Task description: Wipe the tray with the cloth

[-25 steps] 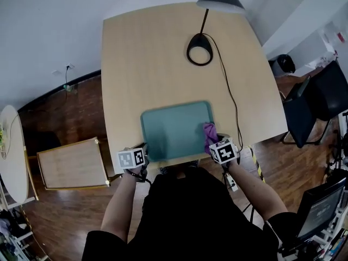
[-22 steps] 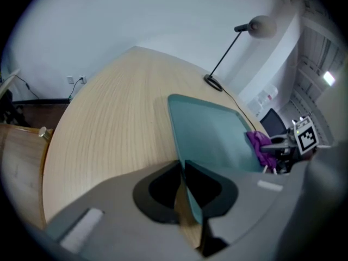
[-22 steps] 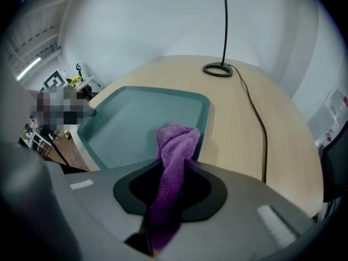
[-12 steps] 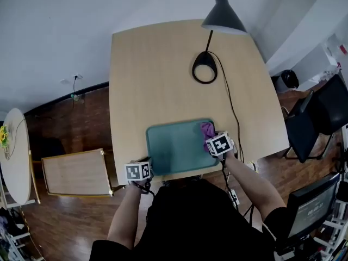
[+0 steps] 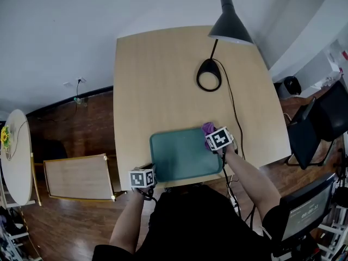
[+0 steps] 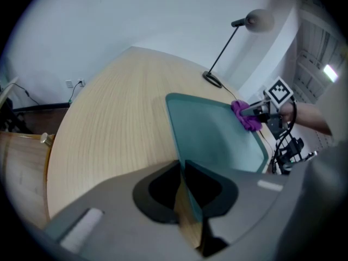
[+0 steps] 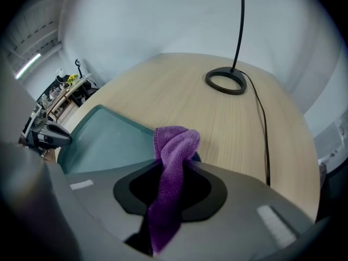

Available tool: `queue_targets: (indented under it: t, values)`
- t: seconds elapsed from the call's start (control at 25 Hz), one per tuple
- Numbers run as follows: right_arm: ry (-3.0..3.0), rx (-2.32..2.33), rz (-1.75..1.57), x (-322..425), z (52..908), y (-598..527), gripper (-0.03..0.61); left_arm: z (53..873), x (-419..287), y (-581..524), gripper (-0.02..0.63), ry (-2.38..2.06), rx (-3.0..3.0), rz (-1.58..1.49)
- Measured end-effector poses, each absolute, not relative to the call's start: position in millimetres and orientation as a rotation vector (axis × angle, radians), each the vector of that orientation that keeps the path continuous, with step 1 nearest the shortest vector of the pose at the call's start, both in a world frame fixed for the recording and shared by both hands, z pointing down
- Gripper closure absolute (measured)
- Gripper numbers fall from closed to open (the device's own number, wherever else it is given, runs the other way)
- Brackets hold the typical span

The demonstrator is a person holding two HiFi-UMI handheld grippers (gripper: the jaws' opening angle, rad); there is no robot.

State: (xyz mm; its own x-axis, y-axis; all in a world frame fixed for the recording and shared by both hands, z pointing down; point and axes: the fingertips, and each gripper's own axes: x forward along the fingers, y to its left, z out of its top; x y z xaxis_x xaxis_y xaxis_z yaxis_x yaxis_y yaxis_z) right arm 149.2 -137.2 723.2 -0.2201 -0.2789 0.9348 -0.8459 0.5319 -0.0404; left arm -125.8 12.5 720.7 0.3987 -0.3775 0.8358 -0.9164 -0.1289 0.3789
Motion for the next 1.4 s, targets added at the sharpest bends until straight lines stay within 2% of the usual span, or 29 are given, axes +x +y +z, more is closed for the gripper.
queue_targets:
  t: [0.32, 0.8, 1.0, 1.4]
  values:
    - [-1.887, 0.778, 0.709, 114.1, 721.2, -66.8, 0.492, 728.0, -122.3, 18.2, 0.560, -1.135, 1.693, 0.697]
    - [-1.893, 0.521, 0.446, 98.5, 716.0, 32.2, 0.492, 730.4, -123.1, 14.5, 0.565, -1.131, 1.697, 0.665]
    - [-1.907, 0.520, 0.446, 96.8, 713.9, 14.9, 0.492, 731.1, -122.8, 14.7, 0.565, -1.141, 1.703, 0.678]
    - [-1.883, 0.593, 0.364, 81.4, 711.0, -110.4, 0.492, 729.0, -122.6, 15.3, 0.565, -1.146, 1.695, 0.702]
